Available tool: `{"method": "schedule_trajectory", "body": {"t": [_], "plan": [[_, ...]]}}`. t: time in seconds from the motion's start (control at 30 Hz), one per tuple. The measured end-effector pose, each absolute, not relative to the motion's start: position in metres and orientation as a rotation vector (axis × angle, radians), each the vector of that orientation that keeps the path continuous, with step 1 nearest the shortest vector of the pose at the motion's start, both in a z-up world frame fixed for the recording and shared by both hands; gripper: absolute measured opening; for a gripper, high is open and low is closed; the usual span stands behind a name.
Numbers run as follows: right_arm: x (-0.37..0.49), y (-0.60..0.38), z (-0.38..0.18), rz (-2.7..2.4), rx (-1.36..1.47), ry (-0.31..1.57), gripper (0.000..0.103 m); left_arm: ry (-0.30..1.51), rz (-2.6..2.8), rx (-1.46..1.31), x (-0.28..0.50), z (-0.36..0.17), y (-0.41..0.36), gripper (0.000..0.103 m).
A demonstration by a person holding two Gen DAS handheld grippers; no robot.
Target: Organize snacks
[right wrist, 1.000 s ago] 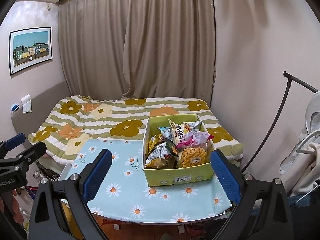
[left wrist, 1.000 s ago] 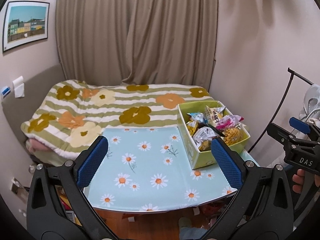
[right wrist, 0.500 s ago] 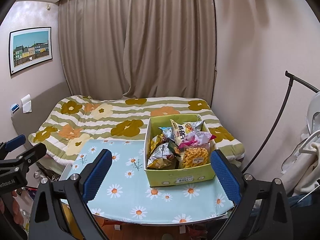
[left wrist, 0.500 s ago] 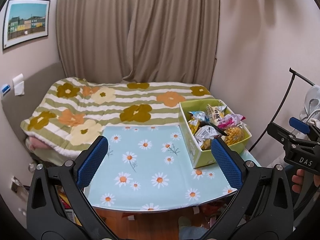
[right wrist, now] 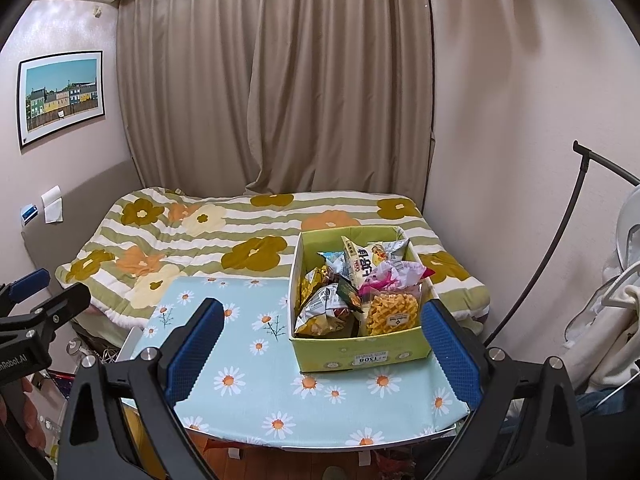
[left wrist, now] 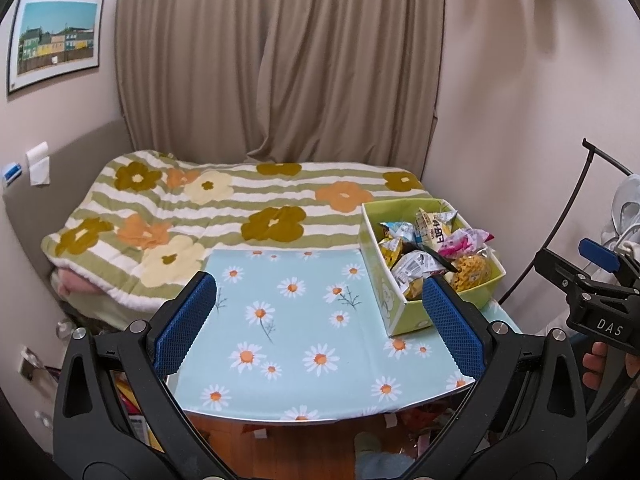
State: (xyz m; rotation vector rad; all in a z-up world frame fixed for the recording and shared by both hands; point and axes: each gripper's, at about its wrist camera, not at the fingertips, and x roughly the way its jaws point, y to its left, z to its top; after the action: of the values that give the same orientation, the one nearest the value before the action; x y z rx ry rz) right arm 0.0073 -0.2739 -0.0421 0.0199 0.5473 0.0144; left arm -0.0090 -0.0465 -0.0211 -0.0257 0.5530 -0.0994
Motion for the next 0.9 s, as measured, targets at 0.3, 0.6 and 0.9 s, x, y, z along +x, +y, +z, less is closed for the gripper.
{"method": "schedule_trajectory", "body": {"t": [0.3, 0.6, 0.9], "plan": [[0.0084, -0.2734, -0.0444, 0.017, 0.019, 0.548, 0.098, 0.557, -0.099, -0.032, -0.0111, -0.0221, -0.0446, 0.102], [0.0085, -0.2716, -0.0442, 0.015, 0.018, 0.549, 0.098, 0.561, -0.073, -0.03, -0.0094, -0.0249, -0.0422, 0.102], [0.0079, -0.2698, -0.0462, 0.019, 0.017, 0.553, 0.098, 0.543, -0.002, 0.046, -0.0073, -0.0299, -0.0508, 0.102]]}}
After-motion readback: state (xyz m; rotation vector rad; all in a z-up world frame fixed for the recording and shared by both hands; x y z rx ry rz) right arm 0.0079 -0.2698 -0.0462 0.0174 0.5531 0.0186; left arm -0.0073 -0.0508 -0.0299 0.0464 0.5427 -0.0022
